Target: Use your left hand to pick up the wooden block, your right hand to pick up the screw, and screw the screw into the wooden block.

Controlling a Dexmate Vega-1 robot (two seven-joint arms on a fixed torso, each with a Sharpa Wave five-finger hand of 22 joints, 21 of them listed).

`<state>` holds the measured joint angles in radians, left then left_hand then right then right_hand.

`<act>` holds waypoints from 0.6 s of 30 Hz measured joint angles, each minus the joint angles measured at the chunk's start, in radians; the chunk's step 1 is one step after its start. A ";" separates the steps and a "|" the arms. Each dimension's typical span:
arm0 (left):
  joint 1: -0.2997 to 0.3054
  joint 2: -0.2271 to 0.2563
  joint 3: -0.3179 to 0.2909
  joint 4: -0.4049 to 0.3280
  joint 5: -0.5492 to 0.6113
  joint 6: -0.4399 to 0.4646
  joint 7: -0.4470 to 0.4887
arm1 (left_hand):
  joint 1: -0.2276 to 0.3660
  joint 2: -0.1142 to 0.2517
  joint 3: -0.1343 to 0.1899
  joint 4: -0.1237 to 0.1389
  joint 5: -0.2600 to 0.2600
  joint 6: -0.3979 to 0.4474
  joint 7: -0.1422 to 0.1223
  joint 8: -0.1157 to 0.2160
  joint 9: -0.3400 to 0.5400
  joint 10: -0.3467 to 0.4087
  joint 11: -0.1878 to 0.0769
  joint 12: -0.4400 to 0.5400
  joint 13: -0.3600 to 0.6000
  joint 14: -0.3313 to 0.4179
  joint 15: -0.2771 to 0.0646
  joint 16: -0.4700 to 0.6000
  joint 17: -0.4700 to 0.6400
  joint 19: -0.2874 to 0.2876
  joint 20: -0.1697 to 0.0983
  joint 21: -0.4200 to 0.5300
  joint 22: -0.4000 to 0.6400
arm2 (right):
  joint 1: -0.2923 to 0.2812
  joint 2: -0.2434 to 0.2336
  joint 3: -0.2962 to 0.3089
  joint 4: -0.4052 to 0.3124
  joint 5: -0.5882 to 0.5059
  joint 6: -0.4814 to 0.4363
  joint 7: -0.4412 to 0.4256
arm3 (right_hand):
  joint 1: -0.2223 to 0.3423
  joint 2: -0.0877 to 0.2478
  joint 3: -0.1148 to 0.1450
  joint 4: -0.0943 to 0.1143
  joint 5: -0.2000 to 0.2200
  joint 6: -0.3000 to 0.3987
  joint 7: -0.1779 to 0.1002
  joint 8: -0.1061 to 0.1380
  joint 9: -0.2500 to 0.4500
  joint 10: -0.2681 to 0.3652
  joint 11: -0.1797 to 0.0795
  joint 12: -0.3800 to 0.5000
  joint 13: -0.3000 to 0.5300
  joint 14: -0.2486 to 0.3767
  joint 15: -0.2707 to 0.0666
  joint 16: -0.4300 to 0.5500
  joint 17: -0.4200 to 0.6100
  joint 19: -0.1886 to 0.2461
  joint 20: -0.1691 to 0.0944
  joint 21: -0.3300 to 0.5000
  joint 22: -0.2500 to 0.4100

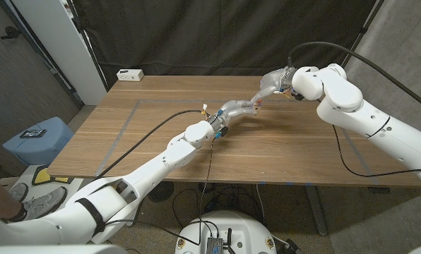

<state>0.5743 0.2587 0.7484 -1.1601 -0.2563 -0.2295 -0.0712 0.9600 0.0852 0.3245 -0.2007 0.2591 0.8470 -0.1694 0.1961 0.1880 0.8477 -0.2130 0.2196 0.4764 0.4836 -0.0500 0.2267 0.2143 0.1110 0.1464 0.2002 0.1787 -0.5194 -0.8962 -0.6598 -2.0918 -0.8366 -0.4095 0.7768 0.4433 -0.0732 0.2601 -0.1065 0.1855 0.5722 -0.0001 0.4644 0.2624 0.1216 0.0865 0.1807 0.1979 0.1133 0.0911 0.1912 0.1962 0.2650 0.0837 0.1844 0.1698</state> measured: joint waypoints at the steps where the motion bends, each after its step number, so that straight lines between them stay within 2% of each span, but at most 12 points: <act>1: -0.001 -0.001 0.000 0.002 0.000 0.000 -0.001 | 0.000 0.000 0.000 0.000 0.000 0.000 0.000 0.000 0.000 0.000 0.000 0.000 0.000 0.000 0.000 0.000 0.000 0.000 0.000 0.000 0.000 | 0.000 -0.002 0.002 0.000 0.000 0.000 0.000 | 0.012 -0.001 0.003 -0.005 0.000 -0.011 0.000 -0.002 0.000 -0.009 0.001 0.000 0.002 -0.006 0.001 0.000 -0.001 -0.006 0.000 0.000 0.000; 8: -0.005 -0.004 0.002 0.010 0.000 -0.001 -0.002 | 0.000 0.000 0.000 0.000 0.000 0.000 0.000 0.000 0.000 -0.002 0.002 0.000 0.000 0.000 0.000 0.000 0.000 0.000 0.000 0.000 0.000 | 0.000 -0.016 0.011 0.000 0.032 0.021 0.003 | 0.100 0.011 0.039 -0.046 0.000 -0.069 -0.016 -0.017 0.005 -0.053 -0.012 0.000 0.005 -0.028 -0.004 0.000 -0.001 -0.015 -0.001 0.000 0.000; 14: -0.009 -0.007 0.003 0.017 0.000 -0.002 -0.006 | 0.000 0.000 0.000 0.000 0.000 -0.002 0.002 -0.001 0.001 -0.005 0.002 0.000 0.000 0.000 0.000 0.000 0.000 0.000 0.000 0.000 0.000 | 0.001 -0.025 0.016 0.001 0.054 0.037 0.004 | 0.160 0.025 0.063 -0.070 0.005 -0.081 -0.026 -0.017 0.005 -0.073 -0.021 0.000 0.005 -0.041 -0.002 0.000 -0.001 -0.021 -0.007 0.000 -0.002; 18: -0.011 -0.010 0.005 0.021 0.000 -0.003 -0.007 | 0.000 0.000 0.000 0.000 0.000 -0.002 0.002 -0.001 0.001 -0.005 0.002 0.000 0.000 0.000 0.000 0.000 0.000 0.000 0.000 0.000 0.000 | 0.003 -0.030 0.017 0.004 0.065 0.045 0.004 | 0.199 0.028 0.077 -0.077 0.007 -0.070 -0.047 -0.017 0.002 -0.078 -0.026 0.000 0.003 -0.041 -0.002 0.000 -0.001 -0.020 -0.007 0.000 -0.002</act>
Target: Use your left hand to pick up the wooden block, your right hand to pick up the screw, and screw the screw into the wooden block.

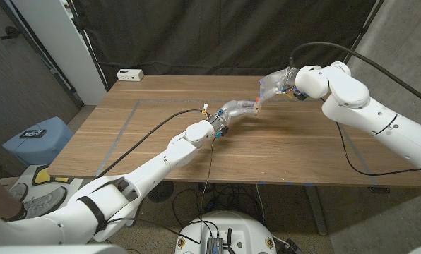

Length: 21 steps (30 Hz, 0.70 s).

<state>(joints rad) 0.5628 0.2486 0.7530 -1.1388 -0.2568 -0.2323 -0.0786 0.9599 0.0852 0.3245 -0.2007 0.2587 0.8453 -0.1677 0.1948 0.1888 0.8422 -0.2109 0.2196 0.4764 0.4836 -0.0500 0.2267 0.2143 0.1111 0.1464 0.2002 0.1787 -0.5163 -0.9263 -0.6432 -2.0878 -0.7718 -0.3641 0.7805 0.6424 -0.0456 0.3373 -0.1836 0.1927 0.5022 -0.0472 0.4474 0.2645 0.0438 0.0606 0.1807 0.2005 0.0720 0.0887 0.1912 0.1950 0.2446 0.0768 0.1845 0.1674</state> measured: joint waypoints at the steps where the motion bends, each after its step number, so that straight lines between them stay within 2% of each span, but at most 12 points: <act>1: 0.000 -0.001 0.000 0.002 0.000 0.000 0.000 | 0.000 0.000 0.000 0.000 0.000 0.000 0.000 0.000 0.000 0.000 0.000 0.000 0.000 0.000 0.000 0.000 0.000 0.000 0.000 0.000 0.000 | 0.000 0.000 0.000 0.000 0.000 0.000 0.000 | 0.006 0.001 0.003 -0.002 0.000 0.004 -0.004 0.000 0.000 -0.002 -0.002 0.000 -0.001 -0.003 -0.003 0.000 0.000 0.000 0.000 0.000 0.000; 9: -0.003 -0.004 0.001 0.007 0.000 -0.001 -0.001 | 0.000 0.000 0.000 0.000 0.000 0.001 -0.001 0.001 0.000 -0.001 0.000 0.000 0.000 0.000 0.000 0.000 0.000 0.000 0.000 0.000 0.000 | 0.004 -0.004 0.001 0.010 0.011 0.013 -0.015 | 0.072 0.006 0.036 -0.002 0.004 0.041 -0.040 0.008 -0.009 0.002 -0.006 0.008 -0.001 -0.005 -0.005 0.000 0.000 0.000 0.000 0.000 0.000; 15: -0.005 -0.006 0.002 0.013 0.000 -0.002 -0.002 | 0.000 0.000 0.000 0.000 -0.001 0.000 0.000 0.001 0.000 -0.002 0.002 0.000 0.000 0.000 0.000 0.000 0.000 0.000 0.000 0.000 0.000 | 0.008 -0.004 0.001 0.017 0.015 0.021 -0.024 | 0.103 0.006 0.048 -0.001 0.004 0.068 -0.046 0.023 -0.014 0.008 -0.011 0.012 -0.001 -0.001 -0.009 0.000 -0.005 0.000 0.000 0.000 0.000; 21: -0.008 -0.008 0.002 0.017 0.000 -0.004 -0.003 | 0.000 0.000 0.004 -0.004 -0.001 0.000 0.000 0.001 0.000 -0.002 0.002 0.000 0.000 0.000 0.000 0.000 0.000 0.000 0.000 0.000 0.000 | 0.011 -0.004 -0.001 0.022 0.017 0.025 -0.026 | 0.109 0.000 0.050 0.001 0.004 0.088 -0.048 0.025 -0.014 0.008 -0.011 0.012 -0.001 -0.001 -0.009 0.006 -0.005 0.004 -0.004 0.005 0.000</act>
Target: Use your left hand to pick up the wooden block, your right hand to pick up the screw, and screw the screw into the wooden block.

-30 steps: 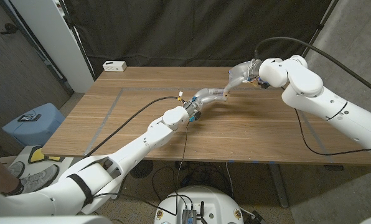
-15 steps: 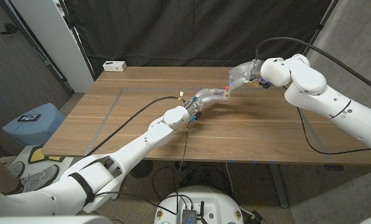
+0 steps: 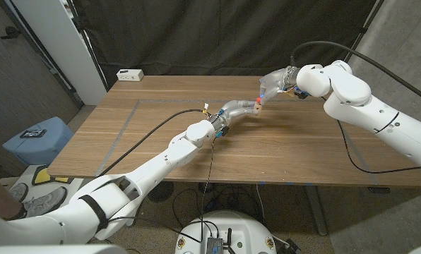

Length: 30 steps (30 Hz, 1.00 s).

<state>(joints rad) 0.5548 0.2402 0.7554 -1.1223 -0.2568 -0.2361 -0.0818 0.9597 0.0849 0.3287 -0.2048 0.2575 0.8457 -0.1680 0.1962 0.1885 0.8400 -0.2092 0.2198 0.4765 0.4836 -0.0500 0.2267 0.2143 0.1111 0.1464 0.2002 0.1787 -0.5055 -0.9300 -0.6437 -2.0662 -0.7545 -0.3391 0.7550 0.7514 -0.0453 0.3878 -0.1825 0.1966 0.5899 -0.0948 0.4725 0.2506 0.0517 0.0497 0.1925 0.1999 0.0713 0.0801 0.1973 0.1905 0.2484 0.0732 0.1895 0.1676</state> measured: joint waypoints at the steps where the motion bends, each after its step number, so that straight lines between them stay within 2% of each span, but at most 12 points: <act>1: 0.000 0.000 0.000 0.000 0.000 0.000 0.000 | 0.000 0.000 0.000 0.000 0.000 0.000 0.000 0.000 0.000 0.000 0.000 0.000 0.000 0.000 0.000 0.000 0.000 0.000 0.000 0.000 0.000 | 0.000 0.000 0.000 0.001 0.000 0.000 0.000 | 0.004 0.000 0.001 0.001 0.000 0.007 0.000 0.004 0.000 0.000 0.000 0.000 0.000 0.000 0.000 0.000 0.000 0.000 0.000 0.000 0.000; 5: -0.001 -0.001 0.000 0.001 0.000 -0.001 -0.001 | 0.000 0.000 0.000 0.000 0.000 0.000 0.000 0.000 0.000 0.002 -0.002 0.000 0.000 0.000 0.000 0.000 0.000 0.000 0.000 0.000 0.000 | 0.002 0.001 -0.002 0.002 0.001 0.001 0.000 | 0.007 0.003 0.004 0.004 0.000 0.012 0.005 0.006 0.000 0.006 -0.005 0.004 0.000 0.000 0.000 0.000 0.000 0.000 0.000 0.000 0.000; 12: -0.001 -0.001 0.001 0.000 0.000 -0.001 -0.001 | 0.000 0.000 0.000 0.000 -0.001 0.000 0.000 0.000 -0.001 0.003 -0.003 0.000 0.000 0.000 0.000 0.000 0.000 0.000 0.000 0.000 0.000 | 0.001 0.001 -0.003 0.003 0.002 0.001 -0.009 | 0.018 0.003 0.011 0.006 0.000 0.040 -0.006 0.014 -0.005 0.015 -0.008 0.004 0.000 0.009 -0.009 0.000 0.000 0.013 -0.005 0.000 0.000; 27: 0.011 0.007 0.002 -0.029 0.006 0.010 0.011 | 0.000 0.000 0.000 0.000 0.006 0.000 0.000 -0.001 0.000 0.001 -0.004 0.000 0.000 0.000 0.000 0.000 0.000 0.000 0.000 0.000 0.000 | -0.011 0.000 -0.003 -0.003 -0.001 -0.006 -0.025 | 0.043 0.005 0.018 0.013 -0.008 0.131 -0.015 0.050 -0.009 0.052 -0.009 0.015 0.000 0.027 -0.019 0.008 0.000 0.027 -0.009 0.000 0.000; 30: 0.013 0.008 0.003 -0.033 0.007 0.011 0.012 | 0.000 0.000 0.000 0.000 0.006 0.000 0.000 0.000 0.000 0.001 -0.003 0.000 0.000 0.000 0.000 0.000 0.000 0.000 0.000 0.000 0.000 | -0.013 -0.001 -0.002 -0.006 -0.002 -0.009 -0.027 | 0.043 0.005 0.018 0.013 -0.008 0.143 -0.018 0.054 -0.009 0.059 -0.016 0.015 0.000 0.032 -0.014 0.008 0.000 0.027 -0.009 0.000 0.000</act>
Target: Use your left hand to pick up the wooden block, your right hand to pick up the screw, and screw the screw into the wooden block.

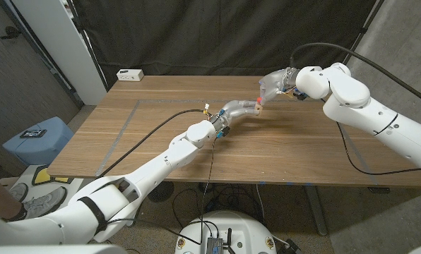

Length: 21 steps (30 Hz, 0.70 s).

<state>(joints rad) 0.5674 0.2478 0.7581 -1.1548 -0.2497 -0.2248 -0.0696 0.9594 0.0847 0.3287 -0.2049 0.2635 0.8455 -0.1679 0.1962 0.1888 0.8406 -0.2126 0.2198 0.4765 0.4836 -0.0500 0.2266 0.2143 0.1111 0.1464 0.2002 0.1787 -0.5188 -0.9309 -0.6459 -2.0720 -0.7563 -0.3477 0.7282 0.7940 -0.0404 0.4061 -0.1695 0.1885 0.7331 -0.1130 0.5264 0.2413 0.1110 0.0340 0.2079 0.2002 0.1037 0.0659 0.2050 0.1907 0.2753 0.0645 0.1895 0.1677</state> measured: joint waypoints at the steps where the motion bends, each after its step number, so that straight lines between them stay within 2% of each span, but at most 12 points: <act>1: 0.000 0.000 0.000 0.000 0.000 0.001 0.001 | 0.000 0.000 0.000 0.000 0.000 0.000 0.000 0.000 0.000 0.000 0.000 0.000 0.000 0.000 0.000 0.000 0.000 0.000 0.000 0.000 0.000 | -0.002 -0.001 0.001 -0.001 0.000 0.000 0.000 | 0.004 0.004 0.000 0.000 0.000 0.008 0.000 0.003 0.000 0.000 0.000 0.000 0.000 0.000 0.000 0.000 0.000 0.000 0.000 0.000 0.000; 3: 0.000 0.000 0.000 0.000 0.001 0.002 0.001 | 0.000 0.000 0.000 0.000 0.000 0.000 0.000 0.000 0.000 0.000 0.000 0.000 0.000 0.000 0.000 0.000 0.000 0.000 0.000 0.000 0.000 | -0.004 -0.003 0.003 -0.003 0.000 0.000 0.000 | 0.005 0.005 0.000 0.000 0.000 0.016 0.006 0.006 0.000 0.005 -0.005 0.000 0.000 0.000 0.000 0.000 0.000 0.006 -0.006 0.000 0.000; 5: 0.002 0.000 0.001 -0.004 0.001 0.004 0.002 | -0.004 -0.004 0.000 0.000 0.000 0.000 0.000 0.000 0.000 0.000 0.000 0.000 0.000 0.000 0.000 0.000 0.000 0.000 0.000 0.000 0.000 | -0.007 -0.005 0.005 -0.006 0.000 -0.003 -0.004 | 0.005 0.005 0.004 0.004 0.000 0.020 0.002 0.008 0.000 0.009 -0.001 0.000 0.000 0.004 -0.004 0.000 0.000 0.006 -0.006 0.000 0.000; 10: 0.002 0.000 0.003 -0.007 0.002 0.005 0.003 | -0.007 -0.001 0.000 0.000 0.000 0.000 0.000 0.000 0.000 0.000 0.000 0.000 0.000 0.000 0.000 0.000 0.000 0.000 0.000 0.000 0.000 | -0.014 -0.009 0.008 -0.009 -0.002 -0.009 -0.010 | 0.005 0.005 0.004 0.004 0.000 0.041 0.002 0.013 -0.005 0.023 -0.012 0.000 0.000 0.011 -0.011 0.006 0.003 0.016 -0.006 0.007 0.000; 16: 0.003 0.000 0.004 -0.009 0.004 0.008 0.006 | -0.007 -0.001 0.000 0.000 0.000 0.000 0.000 0.000 0.000 -0.001 0.001 0.000 0.000 0.000 0.000 0.000 0.000 0.000 0.000 0.000 0.000 | -0.021 -0.012 0.011 -0.013 -0.010 -0.015 -0.017 | -0.002 0.012 -0.005 0.013 -0.004 0.070 0.010 0.026 -0.005 0.053 -0.015 0.007 0.000 0.020 -0.019 0.010 0.003 0.027 -0.017 0.008 0.000; 21: 0.003 -0.001 0.005 -0.009 0.006 0.009 0.007 | -0.007 -0.001 0.000 0.000 -0.001 0.000 0.000 -0.001 -0.001 -0.002 0.002 0.000 0.000 0.000 0.000 0.000 0.000 0.000 0.000 0.000 0.000 | -0.023 -0.012 0.011 -0.013 -0.017 -0.019 -0.019 | -0.021 0.003 -0.013 0.021 -0.008 0.057 0.011 0.021 -0.009 0.052 -0.013 0.007 0.000 0.030 -0.019 0.010 0.006 0.031 -0.020 0.008 0.000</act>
<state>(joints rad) 0.5700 0.2468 0.7632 -1.1641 -0.2438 -0.2155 -0.0630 0.9528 0.0833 0.3287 -0.2048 0.2625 0.8455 -0.1679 0.1956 0.1879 0.8386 -0.2110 0.2201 0.4767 0.4836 -0.0500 0.2266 0.2143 0.1111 0.1464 0.2002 0.1787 -0.5417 -0.9428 -0.6351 -2.0853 -0.7731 -0.3670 0.7092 0.7725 -0.0378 0.3933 -0.1488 0.1810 0.7899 -0.1021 0.5474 0.2321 0.1634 0.0208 0.2154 0.2003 0.1341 0.0464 0.2147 0.1968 0.3059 0.0446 0.1973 0.1677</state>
